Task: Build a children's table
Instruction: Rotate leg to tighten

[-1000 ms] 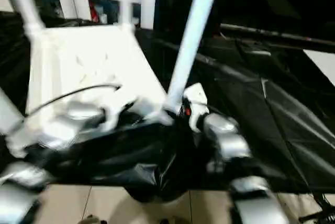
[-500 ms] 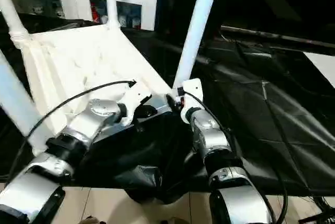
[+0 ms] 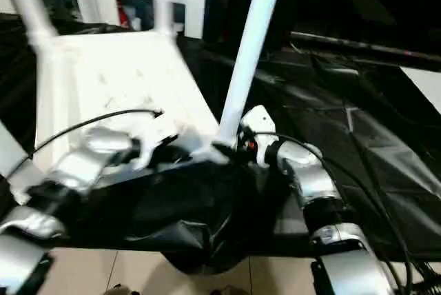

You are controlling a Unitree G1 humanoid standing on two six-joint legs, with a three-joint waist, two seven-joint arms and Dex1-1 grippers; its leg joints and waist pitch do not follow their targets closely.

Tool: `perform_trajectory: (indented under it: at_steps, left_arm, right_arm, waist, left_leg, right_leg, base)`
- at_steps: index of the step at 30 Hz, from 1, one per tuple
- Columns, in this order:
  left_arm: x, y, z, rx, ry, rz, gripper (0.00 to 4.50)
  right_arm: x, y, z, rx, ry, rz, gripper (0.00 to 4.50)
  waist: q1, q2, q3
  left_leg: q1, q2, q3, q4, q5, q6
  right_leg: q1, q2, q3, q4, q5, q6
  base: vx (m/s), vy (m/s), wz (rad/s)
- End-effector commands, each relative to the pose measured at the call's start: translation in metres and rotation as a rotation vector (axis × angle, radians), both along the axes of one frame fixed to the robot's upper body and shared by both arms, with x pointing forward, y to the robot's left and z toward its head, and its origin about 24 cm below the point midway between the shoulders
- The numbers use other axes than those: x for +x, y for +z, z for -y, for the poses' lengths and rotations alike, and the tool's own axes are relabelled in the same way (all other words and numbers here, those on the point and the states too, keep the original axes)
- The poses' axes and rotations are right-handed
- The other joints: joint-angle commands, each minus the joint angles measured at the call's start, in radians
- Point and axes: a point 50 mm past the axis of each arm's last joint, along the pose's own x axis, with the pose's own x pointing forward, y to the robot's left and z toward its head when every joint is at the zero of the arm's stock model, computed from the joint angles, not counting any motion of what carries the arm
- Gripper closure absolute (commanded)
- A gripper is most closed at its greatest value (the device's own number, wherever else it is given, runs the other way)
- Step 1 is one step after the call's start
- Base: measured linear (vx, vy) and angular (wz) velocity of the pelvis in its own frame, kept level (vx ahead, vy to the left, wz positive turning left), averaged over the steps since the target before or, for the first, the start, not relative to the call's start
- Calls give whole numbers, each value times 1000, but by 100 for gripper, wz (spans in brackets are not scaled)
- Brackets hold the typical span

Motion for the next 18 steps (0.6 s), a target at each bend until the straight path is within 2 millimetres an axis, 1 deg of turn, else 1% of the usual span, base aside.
perform_trajectory:
  at_steps: [1,6,7,8,9,11,13,15,16,17,18]
  left_arm:
    - [-18,-23,-3,81,-71,-126,450]
    - [-19,-22,-7,82,-68,-123,450]
    - [-20,-22,-8,80,-63,-122,450]
    - [-21,-21,-9,77,-60,-121,450]
    - [-21,-21,-9,77,-60,-121,450]
    - [-21,-20,-11,73,-52,-115,450]
    - [-21,-20,-12,72,-51,-115,450]
    - [-21,-19,-13,65,-44,-111,450]
    - [-21,-19,-13,64,-43,-110,450]
    - [-20,-18,-13,57,-34,-107,450]
    - [-20,-18,-12,52,-25,-106,450]
  right_arm:
    - [-2,5,6,-1,30,19,90]
    - [-3,3,4,-41,64,20,90]
    - [-2,1,3,-50,70,17,90]
    - [-2,1,1,-44,78,12,106]
    - [-2,1,1,-44,78,12,116]
    - [-2,1,0,-34,87,6,127]
    - [-2,1,-1,-28,97,1,149]
    - [-3,1,-2,-31,107,-2,169]
    - [-3,1,-2,-31,107,-3,169]
    - [-4,0,-2,-25,111,-10,191]
    - [-4,-1,-3,-16,109,-17,191]
  waist:
    - [-1,11,-51]
    - [0,9,-50]
    - [-1,4,-50]
    - [-1,1,-51]
    - [0,4,-51]
    - [-1,3,-51]
    - [-3,5,-50]
    - [-3,4,-50]
    - [-4,4,-51]
    - [-4,4,-50]
    - [-4,4,-50]
  left_leg:
    - [13,33,-9,-83,-341,4]
    - [12,30,-8,-83,-339,-4]
    - [12,30,-7,-83,-338,-4]
    - [10,30,-7,-83,-330,-2]
    - [10,31,-8,-82,-327,-1]
    - [11,31,-7,-83,-325,1]
    - [10,32,-8,-84,-323,1]
    - [10,30,-7,-83,-324,3]
    - [10,30,-7,-83,-324,3]
    - [11,31,-7,-83,-322,3]
    - [10,30,-7,-83,-321,3]
  right_leg:
    - [35,-63,44,-83,-387,-179]
    - [34,-63,45,-83,-392,-171]
    - [34,-64,45,-84,-397,-168]
    - [35,-65,45,-83,-396,-166]
    - [36,-66,46,-81,-394,-168]
    - [35,-64,45,-82,-388,-168]
    - [35,-64,45,-80,-377,-172]
    - [35,-63,46,-81,-376,-174]
    - [35,-63,46,-81,-376,-174]
    - [35,-63,46,-81,-377,-172]
    - [36,-63,46,-81,-378,-172]
  base:
    - [0,0,0]
    - [0,0,0]
    - [0,0,0]
    - [0,0,0]
    - [0,0,0]
    - [0,0,0]
    - [0,0,0]
    - [0,0,0]
    - [0,0,0]
    - [0,0,0]
    - [0,0,0]
